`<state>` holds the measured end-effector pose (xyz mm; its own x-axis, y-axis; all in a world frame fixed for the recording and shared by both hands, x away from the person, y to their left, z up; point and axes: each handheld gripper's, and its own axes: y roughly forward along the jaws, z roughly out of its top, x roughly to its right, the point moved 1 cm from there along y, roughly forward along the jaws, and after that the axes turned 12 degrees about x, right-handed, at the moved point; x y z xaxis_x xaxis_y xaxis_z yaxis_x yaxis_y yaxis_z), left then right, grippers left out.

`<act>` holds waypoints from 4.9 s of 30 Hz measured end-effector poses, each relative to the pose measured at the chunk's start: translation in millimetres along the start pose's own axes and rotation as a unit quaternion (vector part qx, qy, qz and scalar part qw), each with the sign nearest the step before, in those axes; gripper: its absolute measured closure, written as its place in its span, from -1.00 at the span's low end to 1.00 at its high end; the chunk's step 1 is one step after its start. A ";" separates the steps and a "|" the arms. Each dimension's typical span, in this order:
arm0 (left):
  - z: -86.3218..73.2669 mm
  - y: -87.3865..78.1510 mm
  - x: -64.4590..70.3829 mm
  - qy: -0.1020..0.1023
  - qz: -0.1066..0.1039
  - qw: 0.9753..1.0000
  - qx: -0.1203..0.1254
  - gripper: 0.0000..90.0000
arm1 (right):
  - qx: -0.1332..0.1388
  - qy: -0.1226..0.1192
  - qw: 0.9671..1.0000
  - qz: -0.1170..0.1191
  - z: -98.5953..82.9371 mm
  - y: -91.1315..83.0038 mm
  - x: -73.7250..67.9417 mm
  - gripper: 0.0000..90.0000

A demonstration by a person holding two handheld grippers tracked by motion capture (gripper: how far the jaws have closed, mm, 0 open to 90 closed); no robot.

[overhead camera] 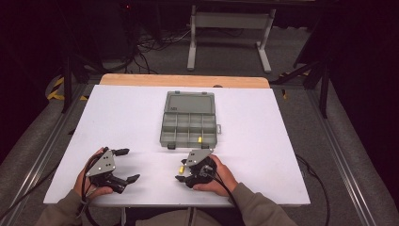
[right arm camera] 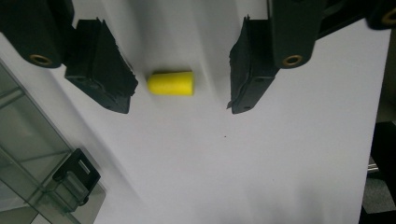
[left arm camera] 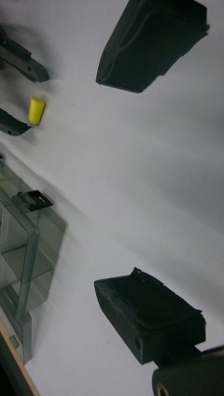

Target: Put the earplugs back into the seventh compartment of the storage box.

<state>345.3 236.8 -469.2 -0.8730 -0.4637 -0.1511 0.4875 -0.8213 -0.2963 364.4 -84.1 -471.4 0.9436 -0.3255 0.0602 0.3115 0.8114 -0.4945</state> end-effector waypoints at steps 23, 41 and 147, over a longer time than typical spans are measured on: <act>-0.2 0.2 0.0 0.001 -0.002 1.000 -0.002 -0.88 | -0.003 -0.012 1.000 0.020 1.9 -1.2 0.4 0.55; -0.3 0.0 -0.3 0.001 -0.001 1.000 -0.002 -0.88 | 0.033 -0.039 0.999 0.004 14.7 -20.1 -3.6 0.56; -3.1 2.6 -1.9 -0.008 -0.004 1.000 -0.008 -0.88 | 0.087 0.021 0.983 -0.161 22.2 -35.9 90.7 0.53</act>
<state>348.2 236.5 -472.6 -0.8763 -0.4630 -0.1331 0.4805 -0.8196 -0.3122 441.3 -131.9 -428.9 0.7894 -0.5948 0.1520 0.6103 0.7334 -0.2994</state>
